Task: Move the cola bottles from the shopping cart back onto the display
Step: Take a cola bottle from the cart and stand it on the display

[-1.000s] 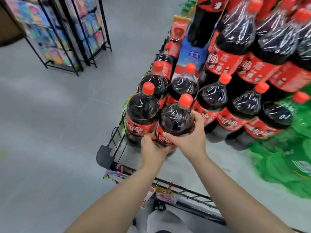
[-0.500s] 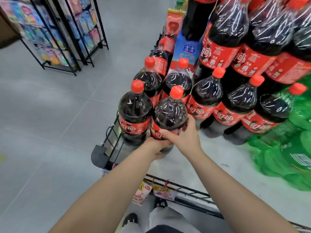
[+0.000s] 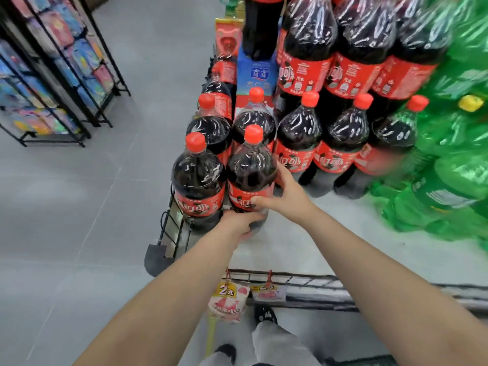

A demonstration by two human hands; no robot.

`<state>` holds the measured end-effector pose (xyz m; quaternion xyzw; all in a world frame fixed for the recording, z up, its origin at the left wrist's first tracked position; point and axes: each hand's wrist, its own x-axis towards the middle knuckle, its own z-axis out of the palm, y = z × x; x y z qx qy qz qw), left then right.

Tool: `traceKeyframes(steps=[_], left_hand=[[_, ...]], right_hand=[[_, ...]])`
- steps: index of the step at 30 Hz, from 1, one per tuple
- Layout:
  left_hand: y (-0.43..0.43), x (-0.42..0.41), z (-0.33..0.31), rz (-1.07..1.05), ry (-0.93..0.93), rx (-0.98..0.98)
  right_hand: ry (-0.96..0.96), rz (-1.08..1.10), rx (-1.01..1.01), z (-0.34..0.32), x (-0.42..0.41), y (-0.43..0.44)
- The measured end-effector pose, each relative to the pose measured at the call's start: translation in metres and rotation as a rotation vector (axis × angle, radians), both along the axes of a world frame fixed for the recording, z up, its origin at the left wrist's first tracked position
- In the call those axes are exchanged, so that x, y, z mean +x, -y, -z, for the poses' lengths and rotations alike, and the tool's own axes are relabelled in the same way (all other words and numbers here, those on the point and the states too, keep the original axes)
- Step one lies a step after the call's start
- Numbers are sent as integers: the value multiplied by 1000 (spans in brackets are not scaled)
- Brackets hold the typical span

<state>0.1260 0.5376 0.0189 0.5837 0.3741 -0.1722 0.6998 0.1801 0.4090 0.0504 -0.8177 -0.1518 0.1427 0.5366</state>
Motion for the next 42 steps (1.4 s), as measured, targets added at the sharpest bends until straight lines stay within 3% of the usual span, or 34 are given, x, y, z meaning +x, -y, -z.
traceKeyframes(steps=[7, 13, 20, 26, 31, 42], left_hand=[[18, -27, -16, -57, 297, 160], [113, -69, -36, 321, 530, 207], [253, -142, -25, 778, 525, 117], [368, -208, -7, 1127, 499, 88], [427, -239, 10, 1287, 483, 145], [559, -183, 29, 1608, 557, 323]], right_hand=[[92, 631, 132, -9, -89, 38], [118, 1129, 173, 1, -196, 104], [6, 1533, 219, 16, -309, 211], [-182, 1631, 230, 31, -397, 305], [-374, 1640, 301, 45, -439, 368], [-568, 1765, 619, 62, -416, 478]])
